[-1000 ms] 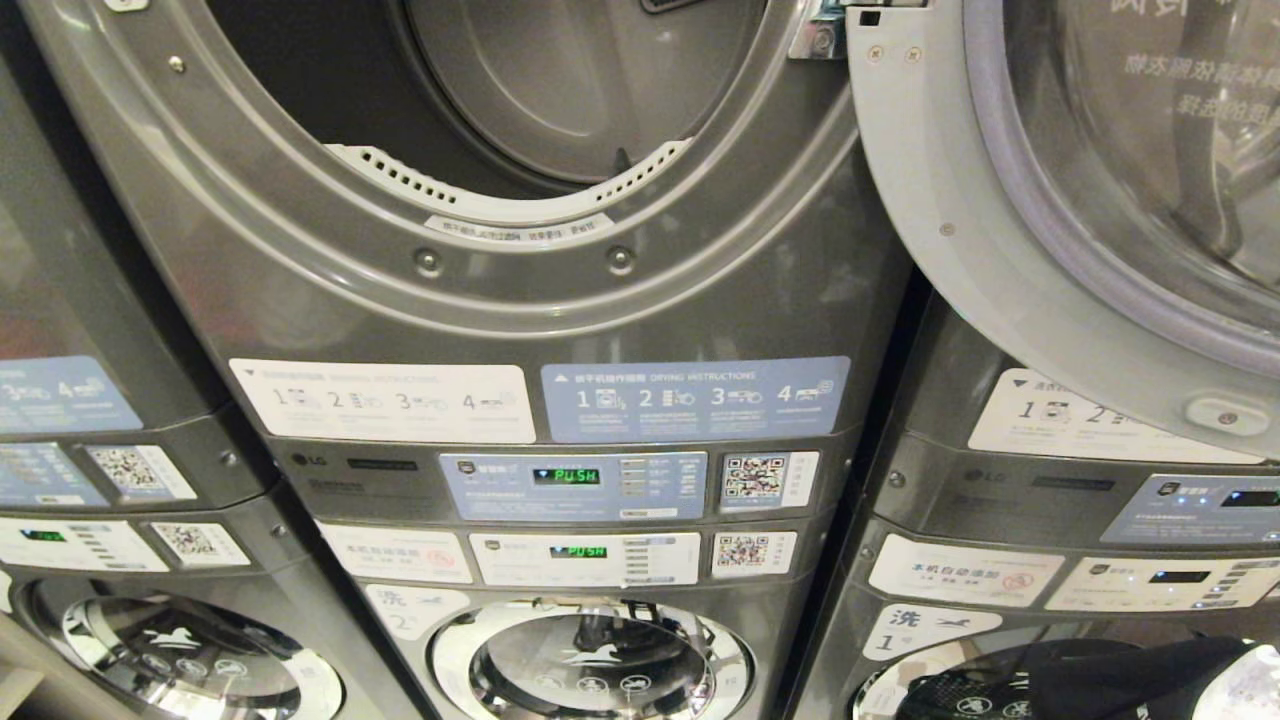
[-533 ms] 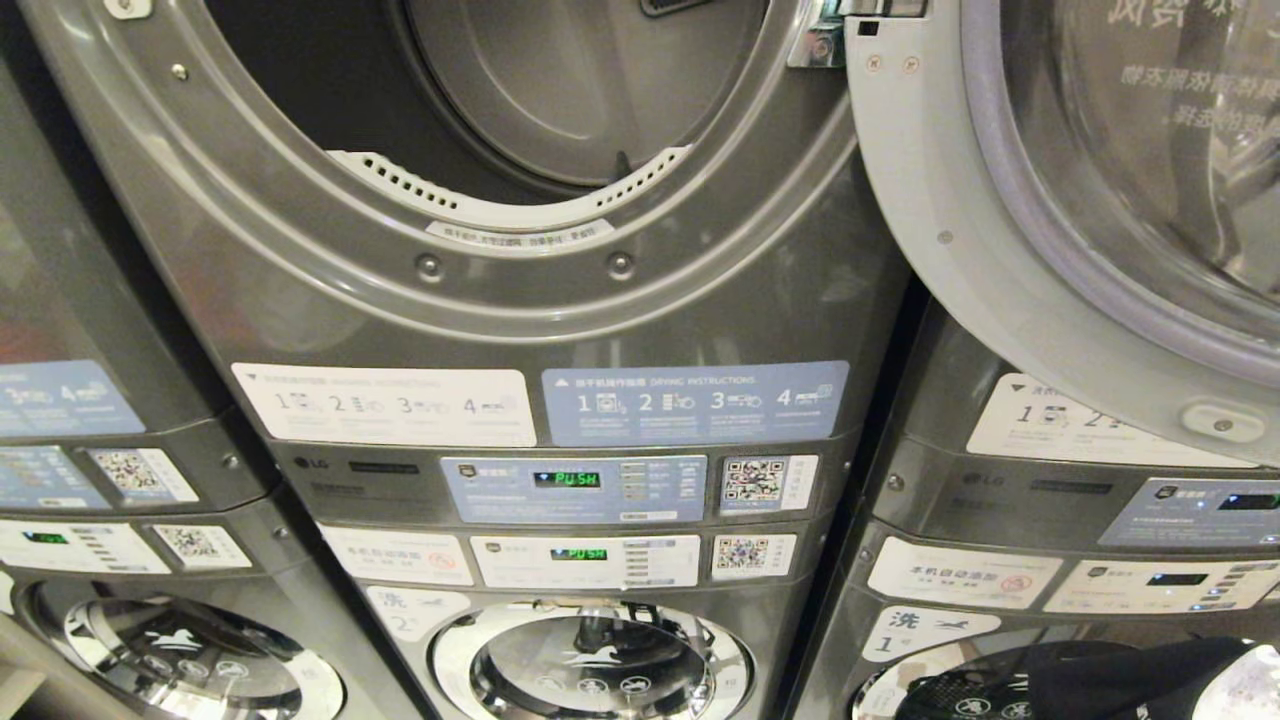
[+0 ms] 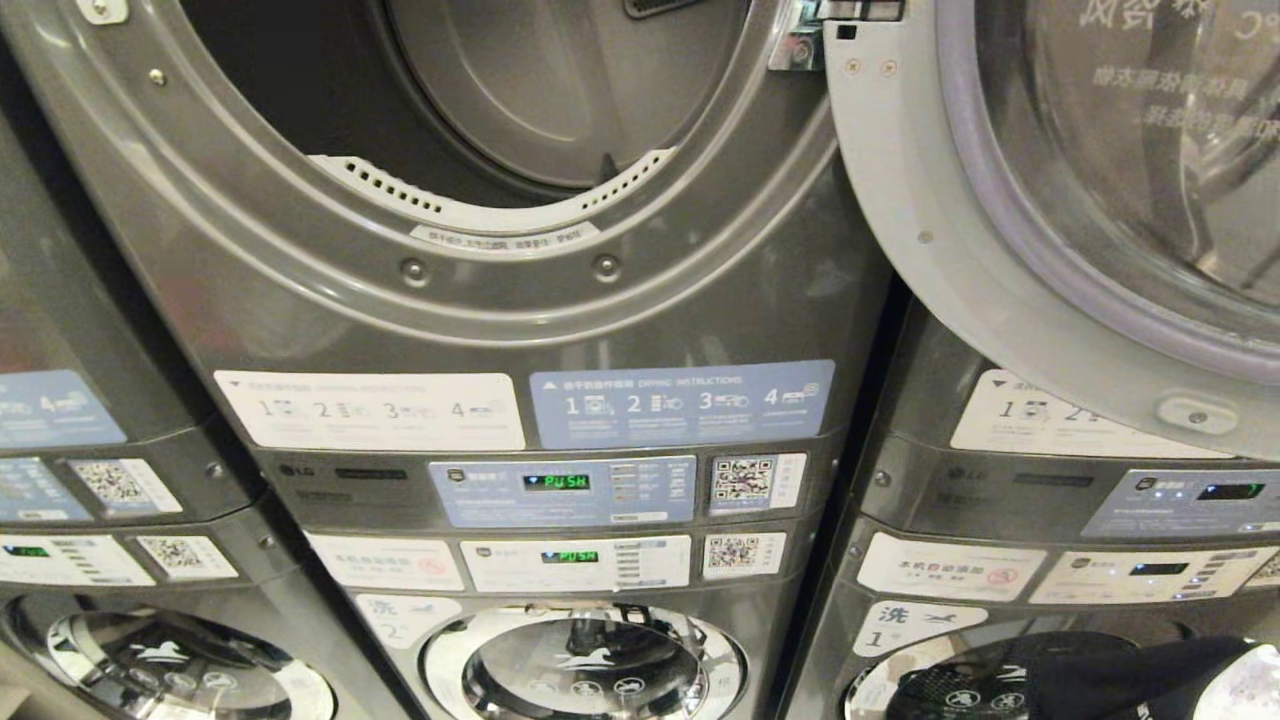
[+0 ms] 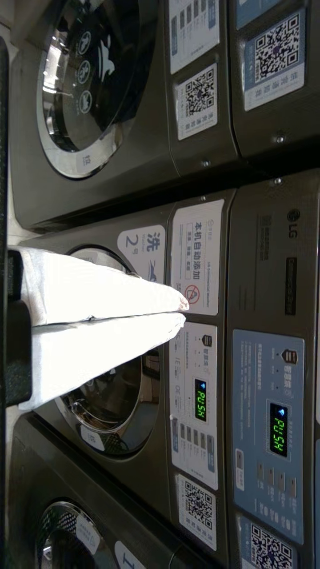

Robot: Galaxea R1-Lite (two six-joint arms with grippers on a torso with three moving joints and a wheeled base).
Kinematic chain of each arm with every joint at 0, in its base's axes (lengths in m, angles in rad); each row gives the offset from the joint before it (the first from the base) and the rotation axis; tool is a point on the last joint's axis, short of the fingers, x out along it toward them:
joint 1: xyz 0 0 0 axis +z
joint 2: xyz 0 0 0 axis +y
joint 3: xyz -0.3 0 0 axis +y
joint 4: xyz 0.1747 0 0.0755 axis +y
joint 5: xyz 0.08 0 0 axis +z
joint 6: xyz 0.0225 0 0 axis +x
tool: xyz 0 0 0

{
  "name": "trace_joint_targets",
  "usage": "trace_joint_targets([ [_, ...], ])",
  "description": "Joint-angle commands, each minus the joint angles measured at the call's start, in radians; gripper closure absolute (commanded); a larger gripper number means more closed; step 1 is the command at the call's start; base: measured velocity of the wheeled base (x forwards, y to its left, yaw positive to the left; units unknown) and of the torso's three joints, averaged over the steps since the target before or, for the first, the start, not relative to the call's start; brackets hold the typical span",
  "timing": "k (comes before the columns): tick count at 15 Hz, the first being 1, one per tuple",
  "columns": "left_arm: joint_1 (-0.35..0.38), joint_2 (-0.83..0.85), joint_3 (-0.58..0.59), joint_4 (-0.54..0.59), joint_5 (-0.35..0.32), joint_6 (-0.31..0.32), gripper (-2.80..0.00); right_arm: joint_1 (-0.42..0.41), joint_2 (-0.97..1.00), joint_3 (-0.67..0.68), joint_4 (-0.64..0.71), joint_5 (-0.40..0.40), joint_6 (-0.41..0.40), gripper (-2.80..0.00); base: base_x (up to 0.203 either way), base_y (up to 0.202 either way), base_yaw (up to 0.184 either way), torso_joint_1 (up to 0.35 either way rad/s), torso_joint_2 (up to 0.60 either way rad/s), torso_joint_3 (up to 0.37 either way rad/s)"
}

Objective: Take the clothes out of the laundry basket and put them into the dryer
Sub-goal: Put the clothes in the dryer

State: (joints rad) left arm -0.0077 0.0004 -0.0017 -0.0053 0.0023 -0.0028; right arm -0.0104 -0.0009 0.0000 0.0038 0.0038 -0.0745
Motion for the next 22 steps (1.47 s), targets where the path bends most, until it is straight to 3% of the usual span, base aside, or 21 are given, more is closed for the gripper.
trace_joint_targets([
  [1,-0.001,0.000,0.000,-0.001,0.001,0.000,0.00,0.000,-0.001,0.000,0.001,0.001,-0.002,0.00,0.002,0.079,-0.015,0.002,0.00,0.004],
  [22,0.000,0.000,0.000,-0.001,0.001,0.000,0.00,0.000,-0.001,0.000,-0.001,-0.001,0.002,0.00,0.000,0.192,-0.003,0.002,0.00,0.003],
])
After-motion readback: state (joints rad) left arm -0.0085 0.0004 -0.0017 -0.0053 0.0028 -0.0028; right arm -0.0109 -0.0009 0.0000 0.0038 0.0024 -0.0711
